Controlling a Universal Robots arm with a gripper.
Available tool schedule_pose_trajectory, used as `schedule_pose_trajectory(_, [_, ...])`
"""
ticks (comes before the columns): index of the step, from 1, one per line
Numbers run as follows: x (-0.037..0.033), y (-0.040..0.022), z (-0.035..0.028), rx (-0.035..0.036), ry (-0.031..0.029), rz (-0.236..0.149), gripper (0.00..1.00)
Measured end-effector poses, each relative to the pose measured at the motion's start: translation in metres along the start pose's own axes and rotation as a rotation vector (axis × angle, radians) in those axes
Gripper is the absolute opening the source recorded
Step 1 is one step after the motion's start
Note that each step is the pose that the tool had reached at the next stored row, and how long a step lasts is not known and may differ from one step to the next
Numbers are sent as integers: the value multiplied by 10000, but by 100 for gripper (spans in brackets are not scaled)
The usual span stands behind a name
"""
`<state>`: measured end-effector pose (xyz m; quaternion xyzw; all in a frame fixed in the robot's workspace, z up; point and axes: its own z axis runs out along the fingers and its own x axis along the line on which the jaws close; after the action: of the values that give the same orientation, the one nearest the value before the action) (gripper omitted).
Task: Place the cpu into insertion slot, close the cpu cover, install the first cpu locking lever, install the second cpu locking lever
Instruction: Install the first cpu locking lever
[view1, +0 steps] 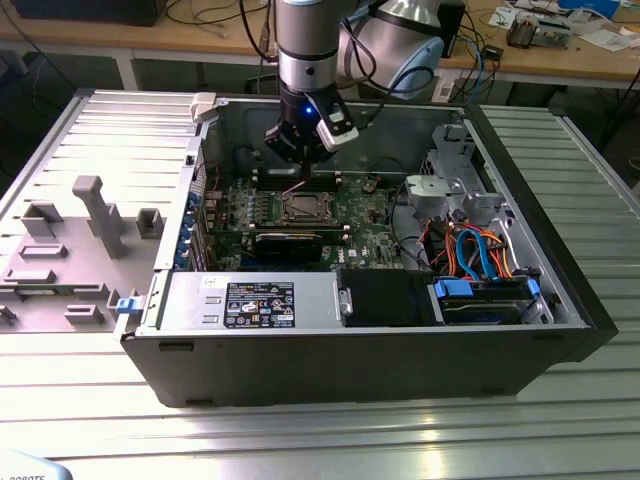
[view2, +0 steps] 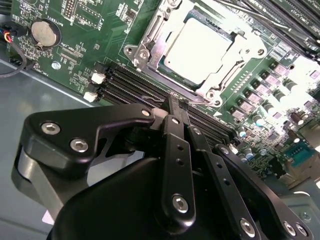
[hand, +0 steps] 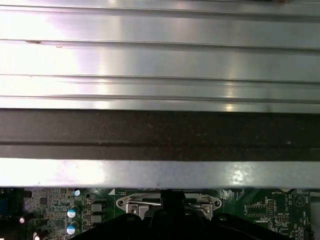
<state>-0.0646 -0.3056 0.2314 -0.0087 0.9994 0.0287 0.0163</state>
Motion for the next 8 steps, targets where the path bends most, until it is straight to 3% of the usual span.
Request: schedule_pose_trajectory(8, [-29,3,54,2,1,0,11])
